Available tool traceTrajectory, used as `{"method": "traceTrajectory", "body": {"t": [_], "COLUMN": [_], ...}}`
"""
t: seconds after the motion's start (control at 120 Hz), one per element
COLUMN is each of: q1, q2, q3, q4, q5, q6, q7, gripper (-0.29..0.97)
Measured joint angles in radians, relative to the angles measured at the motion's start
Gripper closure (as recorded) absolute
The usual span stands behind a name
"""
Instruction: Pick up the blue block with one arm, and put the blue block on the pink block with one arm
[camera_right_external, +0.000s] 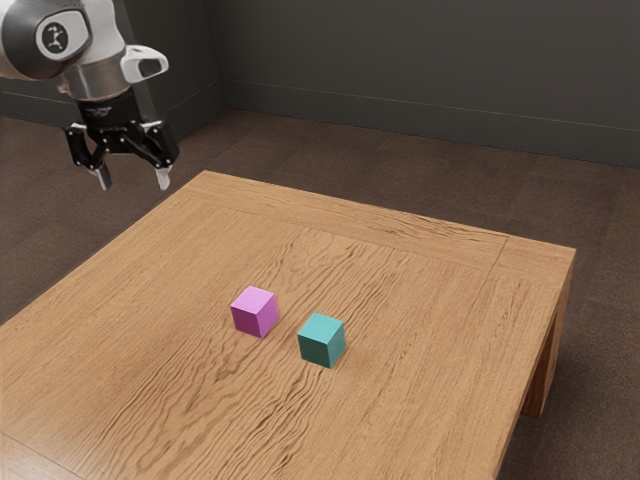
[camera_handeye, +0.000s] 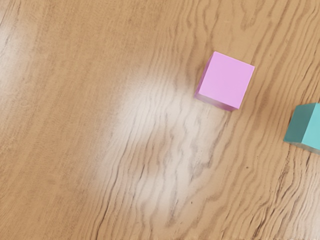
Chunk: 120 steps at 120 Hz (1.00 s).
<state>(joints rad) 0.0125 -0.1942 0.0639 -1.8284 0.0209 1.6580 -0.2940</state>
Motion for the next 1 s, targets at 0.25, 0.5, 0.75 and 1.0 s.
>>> {"method": "traceTrajectory", "body": {"t": [0.25, 0.5, 0.75, 1.0], "q1": [-0.030, -0.069, -0.094, -0.095], "q2": [0.029, 0.323, 0.456, 0.590], "q3": [-0.038, -0.061, -0.099, -0.125], "q4": [-0.038, 0.088, 0.040, 0.088], "q5": [-0.015, -0.014, -0.055, -0.111], "q6": [0.037, 0.098, 0.271, 0.373], "q7": [0.026, 0.028, 0.072, 0.107], "gripper": [0.00, 0.00, 0.00, 0.00]}}
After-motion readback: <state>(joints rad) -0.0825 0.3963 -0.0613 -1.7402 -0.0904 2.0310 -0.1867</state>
